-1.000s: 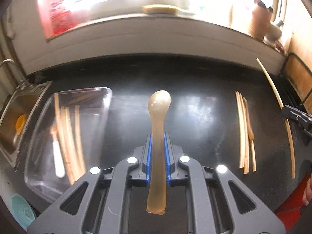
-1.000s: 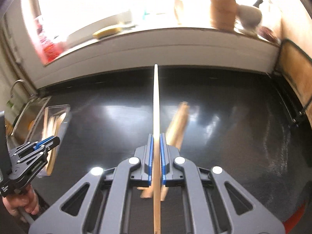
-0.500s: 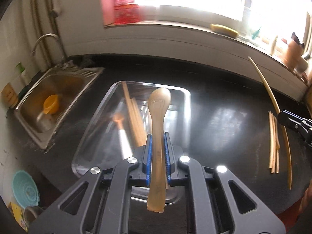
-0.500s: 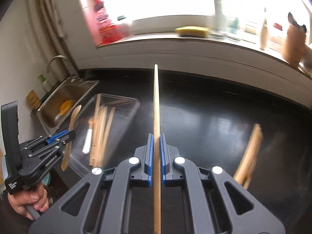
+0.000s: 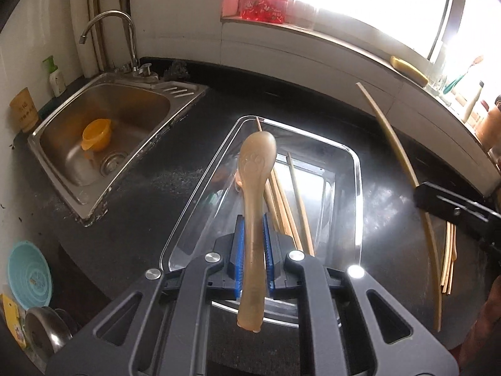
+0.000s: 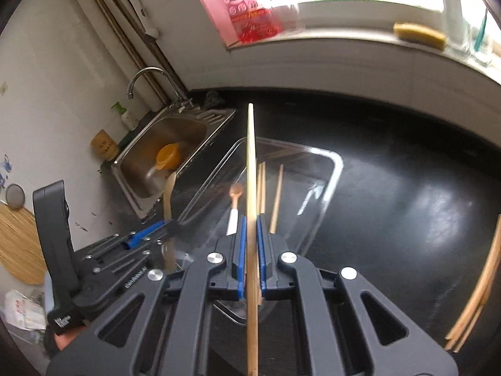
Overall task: Organize utensils
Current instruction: 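Carry the wooden spoon and chopstick over the clear tray, then open both tools to release the spoon and chopstick into the tray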
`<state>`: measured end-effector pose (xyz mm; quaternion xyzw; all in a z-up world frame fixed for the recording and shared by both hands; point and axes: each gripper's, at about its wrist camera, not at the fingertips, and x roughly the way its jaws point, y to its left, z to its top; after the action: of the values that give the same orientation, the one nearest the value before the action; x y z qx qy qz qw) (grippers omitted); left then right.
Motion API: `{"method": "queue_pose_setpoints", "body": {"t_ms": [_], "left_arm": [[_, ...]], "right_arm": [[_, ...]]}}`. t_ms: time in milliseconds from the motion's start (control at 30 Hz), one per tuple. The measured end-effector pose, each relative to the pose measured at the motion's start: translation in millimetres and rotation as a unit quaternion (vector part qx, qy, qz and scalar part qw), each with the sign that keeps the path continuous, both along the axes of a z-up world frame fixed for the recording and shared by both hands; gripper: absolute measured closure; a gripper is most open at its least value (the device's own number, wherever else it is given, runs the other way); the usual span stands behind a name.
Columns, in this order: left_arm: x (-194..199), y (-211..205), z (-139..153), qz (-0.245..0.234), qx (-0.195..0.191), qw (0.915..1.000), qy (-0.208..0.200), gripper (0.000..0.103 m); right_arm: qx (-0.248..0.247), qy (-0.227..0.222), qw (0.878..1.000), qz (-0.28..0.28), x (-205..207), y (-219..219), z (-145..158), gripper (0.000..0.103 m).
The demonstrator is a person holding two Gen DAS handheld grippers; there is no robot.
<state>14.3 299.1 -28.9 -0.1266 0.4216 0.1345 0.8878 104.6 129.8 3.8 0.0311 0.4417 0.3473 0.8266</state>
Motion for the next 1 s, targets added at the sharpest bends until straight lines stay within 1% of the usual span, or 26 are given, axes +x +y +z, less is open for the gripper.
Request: {"method": "queue_pose_setpoints", "body": {"t_ms": [167,400,533,667,733,800,833,867,900,933,967,1000], "left_arm": [[13.9,3.4,-7.6,-0.005,-0.006,1.0,0.005,0.092],[27.9,12.8,-23.5,0.001,-0.014,0.9997,0.019,0.093],[35.9,15.7,-31.8,0.002,-0.017,0.9995,0.028,0.093],[44.8,15.5,-38.2,-0.005,-0.017,0.9992,0.037,0.093],[47.7,14.9,-40.1,-0.007,-0.019,0.999,0.04,0.093],[51.5,15.6,-41.1,-0.003,-0.008,0.9989,0.046,0.09],[52.6,16.0,-41.6,-0.003,-0.004,0.9986,0.052,0.082],[51.7,17.3,-40.5,0.0,0.001,0.9985,0.054,0.059],[49.1,19.4,-37.8,0.007,0.007,0.9988,0.048,0.044],[45.4,21.1,-34.3,0.013,0.014,0.9991,0.037,0.022],[41.1,22.6,-30.5,0.015,0.019,0.9994,0.026,0.02],[35.8,25.2,-26.6,0.02,0.02,0.9994,0.021,0.02]], "right_arm": [[-0.006,0.014,1.0,0.0,10.2,11.0,-10.8,0.096],[-0.013,0.041,0.999,0.005,25.6,27.8,-31.3,0.095],[-0.022,0.048,0.999,0.006,32.7,38.2,-40.2,0.096],[-0.028,0.059,0.998,0.007,40.3,49.0,-50.7,0.095],[-0.024,0.071,0.997,0.002,45.9,50.2,-56.0,0.095],[-0.026,0.08,0.996,-0.003,52.2,50.1,-58.5,0.095],[-0.028,0.087,0.996,-0.008,56.1,47.6,-59.3,0.095],[-0.027,0.091,0.995,-0.013,59.1,44.8,-58.7,0.089],[-0.018,0.086,0.996,-0.021,61.2,38.0,-55.2,0.067],[-0.012,0.075,0.997,-0.031,62.4,30.8,-50.1,0.046],[-0.005,0.062,0.997,-0.043,62.4,24.6,-45.6,0.02],[0.0,0.043,0.998,-0.056,61.0,15.0,-38.3,0.02]]}}
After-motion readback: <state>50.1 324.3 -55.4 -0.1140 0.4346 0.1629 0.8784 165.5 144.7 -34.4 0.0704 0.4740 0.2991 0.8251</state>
